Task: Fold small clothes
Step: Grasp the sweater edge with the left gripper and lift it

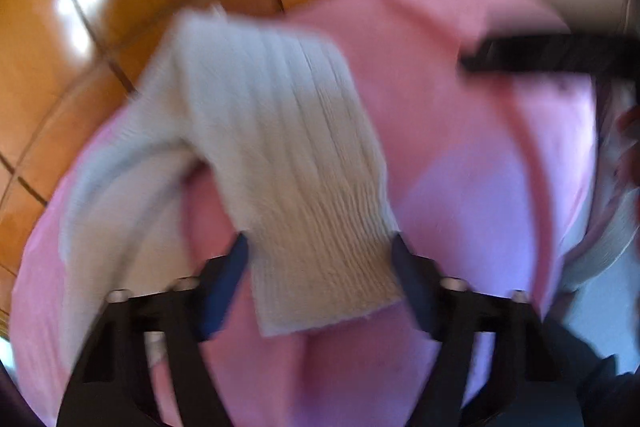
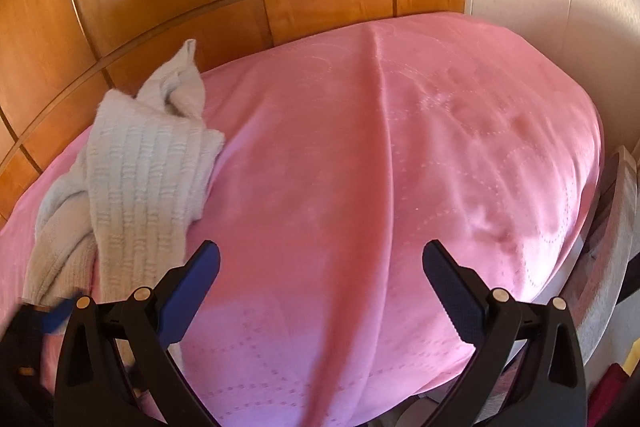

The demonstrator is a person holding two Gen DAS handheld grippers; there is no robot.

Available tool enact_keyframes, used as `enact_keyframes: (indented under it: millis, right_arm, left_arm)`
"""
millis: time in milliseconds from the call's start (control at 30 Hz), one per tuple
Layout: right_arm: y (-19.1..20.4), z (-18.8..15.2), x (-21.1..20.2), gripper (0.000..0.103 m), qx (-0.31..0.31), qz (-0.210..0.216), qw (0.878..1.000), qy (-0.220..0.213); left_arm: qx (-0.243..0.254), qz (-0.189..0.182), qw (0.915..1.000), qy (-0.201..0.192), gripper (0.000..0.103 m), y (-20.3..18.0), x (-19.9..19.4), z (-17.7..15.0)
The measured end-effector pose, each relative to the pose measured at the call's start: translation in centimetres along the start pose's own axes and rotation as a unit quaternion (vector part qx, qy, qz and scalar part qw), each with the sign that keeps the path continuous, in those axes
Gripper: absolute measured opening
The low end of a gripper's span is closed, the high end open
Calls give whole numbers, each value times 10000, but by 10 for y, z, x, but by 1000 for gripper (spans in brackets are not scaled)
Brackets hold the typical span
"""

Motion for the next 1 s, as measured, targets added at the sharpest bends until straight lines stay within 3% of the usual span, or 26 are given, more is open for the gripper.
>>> enact_keyframes:
  millis: [33, 67, 133, 200, 300, 433, 500, 567, 700, 767, 867, 933, 1000]
  right_arm:
    - [0, 0, 2, 101, -14, 14, 10000, 17]
    - [0, 2, 5, 101, -22, 44, 10000, 28]
    - [2, 4, 6, 101, -59, 162, 9999, 17]
    - [6, 6, 7, 101, -93, 306, 9995, 28]
    - [18, 8, 13, 100, -212, 506, 9985, 55]
    - [42, 11, 27, 96, -303, 857, 9956, 232]
    - [56, 12, 34, 94, -372, 1015, 9937, 307]
    - [71, 14, 42, 93, -442, 1183, 9913, 371]
    - [92, 32, 55, 88, -335, 1475, 9876, 431]
    - [98, 42, 61, 87, -262, 1542, 9867, 447]
    - [112, 48, 72, 86, -294, 1723, 9828, 603]
    - [125, 48, 77, 86, -351, 1878, 9790, 717]
    - [139, 47, 81, 87, -340, 2168, 9718, 865]
  left_arm:
    - [-48, -1, 9999, -101, 59, 1, 2, 1]
    - [-68, -60, 9998, -187, 39, 0, 2, 4]
    - [-293, -251, 9989, -277, 10, 10, -11, 13]
    - [-744, -478, 9951, -448, 10, 31, -26, 22]
    - [-1545, -614, 9820, -899, 9, 93, -61, 36]
    - [-2609, -166, 9537, -1489, 6, 213, -111, 43]
    - [-2984, 287, 9400, -1631, 6, 272, -126, 37]
    - [-3381, 1064, 9205, -1648, 5, 352, -139, 20]
    - [-3955, 2141, 8818, -1419, 5, 455, -149, -18]
    - [-4341, 2644, 8531, -1180, 5, 510, -153, -45]
    - [-4781, 3308, 8090, -863, 4, 567, -163, -94]
    - [-4942, 3563, 7902, -658, 0, 592, -166, -119]
    - [-4946, 3874, 7770, -406, 0, 610, -166, -141]
Point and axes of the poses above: each gripper's, at about its wrist camera, not at the fingertips, and x roughly the way its jaws point, y to its left, z to its top, the point moved 9 cm from there along x, roughly the way its jaws point, and after that the axes turned 4 degrees about -y, right-handed, at the moved point
